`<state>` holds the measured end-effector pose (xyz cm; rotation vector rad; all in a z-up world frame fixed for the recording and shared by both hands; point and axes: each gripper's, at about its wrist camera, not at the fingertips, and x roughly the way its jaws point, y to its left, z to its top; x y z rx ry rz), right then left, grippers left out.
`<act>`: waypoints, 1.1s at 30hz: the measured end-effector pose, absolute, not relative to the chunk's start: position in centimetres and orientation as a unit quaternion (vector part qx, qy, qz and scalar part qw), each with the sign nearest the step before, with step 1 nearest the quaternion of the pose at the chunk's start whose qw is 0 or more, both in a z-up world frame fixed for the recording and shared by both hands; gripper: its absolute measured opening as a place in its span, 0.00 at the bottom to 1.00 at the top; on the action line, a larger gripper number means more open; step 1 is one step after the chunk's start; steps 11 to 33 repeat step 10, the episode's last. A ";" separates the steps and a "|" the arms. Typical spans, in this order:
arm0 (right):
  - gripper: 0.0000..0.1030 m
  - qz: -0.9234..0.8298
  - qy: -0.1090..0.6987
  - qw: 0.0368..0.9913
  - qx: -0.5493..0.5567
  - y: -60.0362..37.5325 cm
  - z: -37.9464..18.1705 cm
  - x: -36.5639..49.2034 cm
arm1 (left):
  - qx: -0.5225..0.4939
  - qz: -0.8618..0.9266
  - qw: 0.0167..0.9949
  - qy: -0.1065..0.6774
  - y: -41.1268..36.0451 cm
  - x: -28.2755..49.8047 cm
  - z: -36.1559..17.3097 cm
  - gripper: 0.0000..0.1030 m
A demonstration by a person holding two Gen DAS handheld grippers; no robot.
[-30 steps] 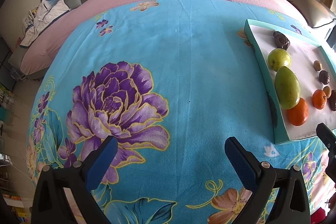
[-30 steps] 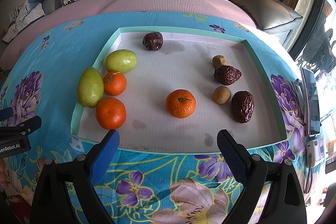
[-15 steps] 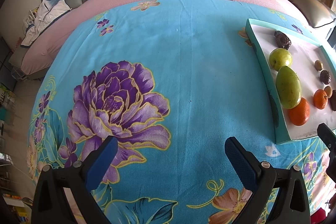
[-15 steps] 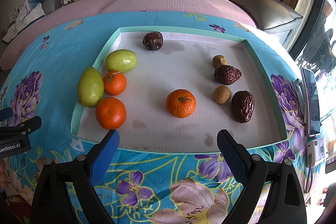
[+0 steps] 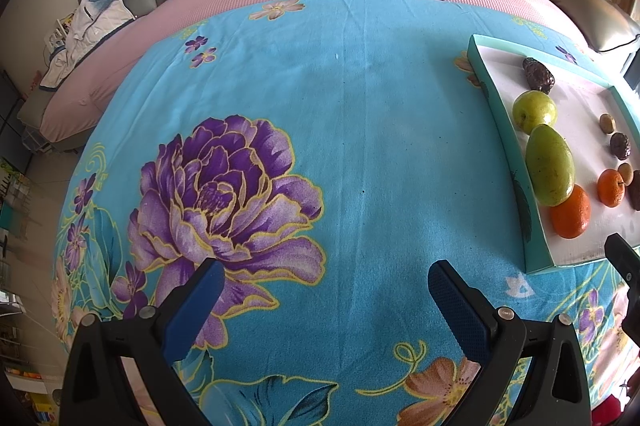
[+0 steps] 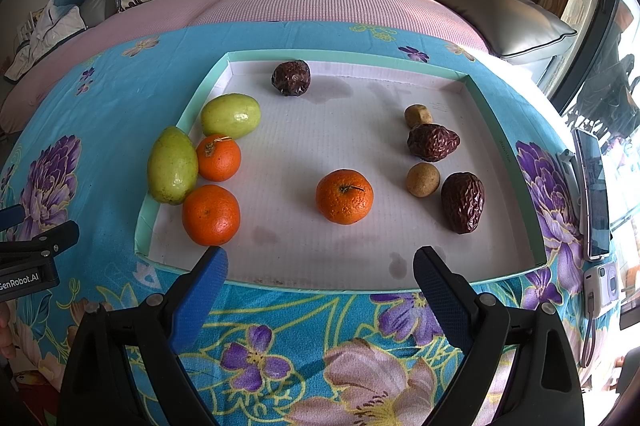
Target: Organize fruits
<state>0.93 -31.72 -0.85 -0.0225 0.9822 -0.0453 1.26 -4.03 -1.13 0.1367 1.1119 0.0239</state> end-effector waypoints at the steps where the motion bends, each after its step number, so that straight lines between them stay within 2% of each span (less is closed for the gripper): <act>1: 0.92 -0.022 0.472 0.881 -0.011 -31.7 -0.8 0.9 | 0.066 0.013 0.849 0.525 -4.1 1.2 -1.1 1.00; 33: 0.92 -0.021 0.472 0.881 -0.011 -31.8 -0.8 0.9 | 0.065 0.014 0.857 0.511 -3.9 1.0 -0.5 1.00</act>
